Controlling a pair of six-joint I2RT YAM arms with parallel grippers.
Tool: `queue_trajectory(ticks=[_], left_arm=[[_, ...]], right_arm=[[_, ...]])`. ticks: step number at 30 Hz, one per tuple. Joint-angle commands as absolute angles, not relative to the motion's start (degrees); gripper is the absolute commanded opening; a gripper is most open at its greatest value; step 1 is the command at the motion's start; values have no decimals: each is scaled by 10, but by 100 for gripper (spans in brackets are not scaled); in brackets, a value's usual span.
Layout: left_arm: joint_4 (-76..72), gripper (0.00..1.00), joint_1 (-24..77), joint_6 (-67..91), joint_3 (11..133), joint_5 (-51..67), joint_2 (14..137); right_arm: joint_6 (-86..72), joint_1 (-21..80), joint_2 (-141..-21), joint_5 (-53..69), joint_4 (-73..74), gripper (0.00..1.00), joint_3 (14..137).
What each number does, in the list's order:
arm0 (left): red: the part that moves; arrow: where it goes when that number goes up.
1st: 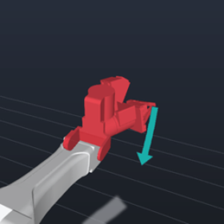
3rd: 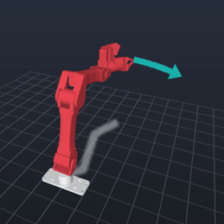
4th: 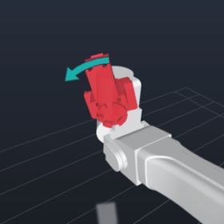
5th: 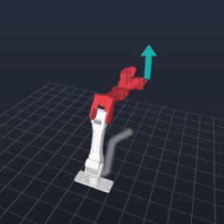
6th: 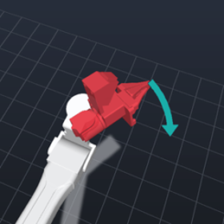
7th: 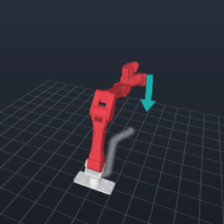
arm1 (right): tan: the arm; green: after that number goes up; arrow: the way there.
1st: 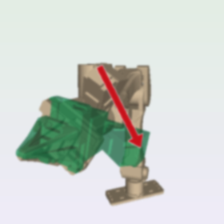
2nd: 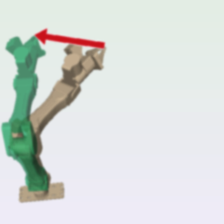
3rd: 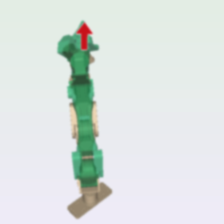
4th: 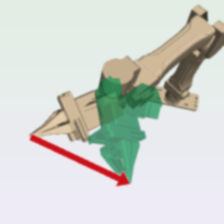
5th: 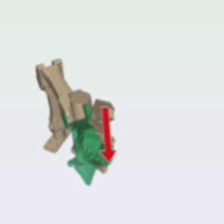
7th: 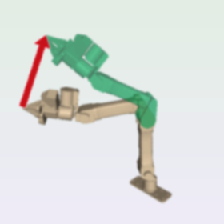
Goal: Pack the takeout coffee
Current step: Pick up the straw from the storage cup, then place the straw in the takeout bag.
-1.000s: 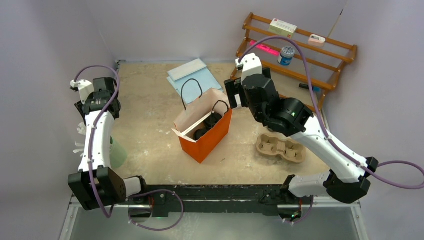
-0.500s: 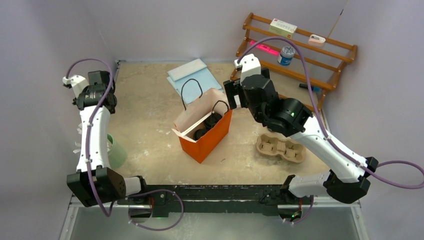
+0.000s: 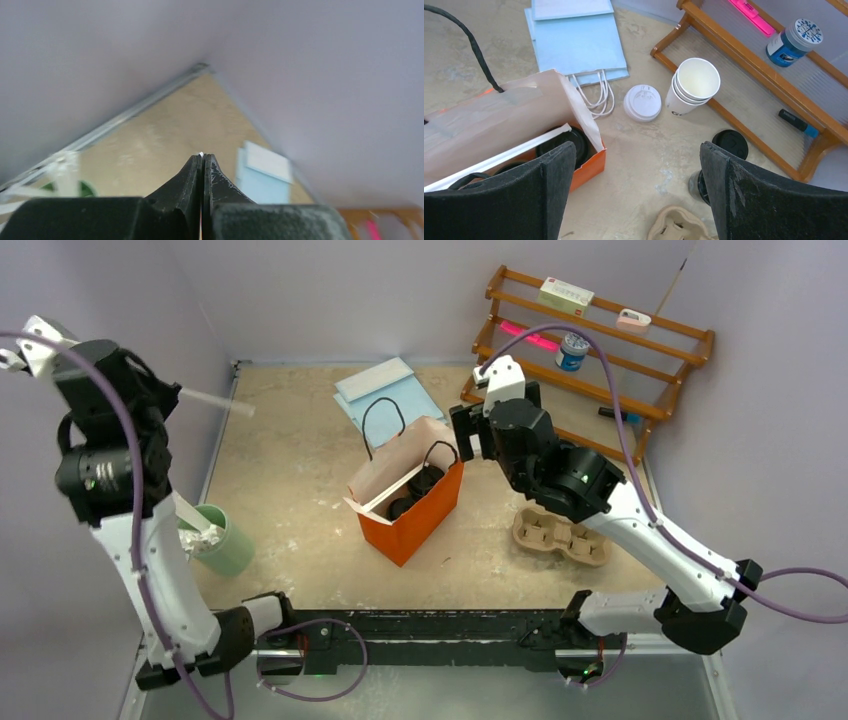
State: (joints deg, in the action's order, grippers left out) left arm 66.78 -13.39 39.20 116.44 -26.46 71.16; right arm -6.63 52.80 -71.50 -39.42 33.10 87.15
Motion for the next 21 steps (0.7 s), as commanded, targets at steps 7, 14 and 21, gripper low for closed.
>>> queue_trajectory(ticks=[7, 14, 21], left_arm=[[518, 0, -136, 415, 1263, 252, 656], [414, 0, -136, 474, 1261, 385, 605], [335, 0, -138, 519, 1105, 418, 524]], right_arm=[[-62, 526, -658, -491, 212, 95, 833], [-78, 526, -634, -508, 188, 95, 810], [-102, 526, -602, -522, 198, 94, 796]])
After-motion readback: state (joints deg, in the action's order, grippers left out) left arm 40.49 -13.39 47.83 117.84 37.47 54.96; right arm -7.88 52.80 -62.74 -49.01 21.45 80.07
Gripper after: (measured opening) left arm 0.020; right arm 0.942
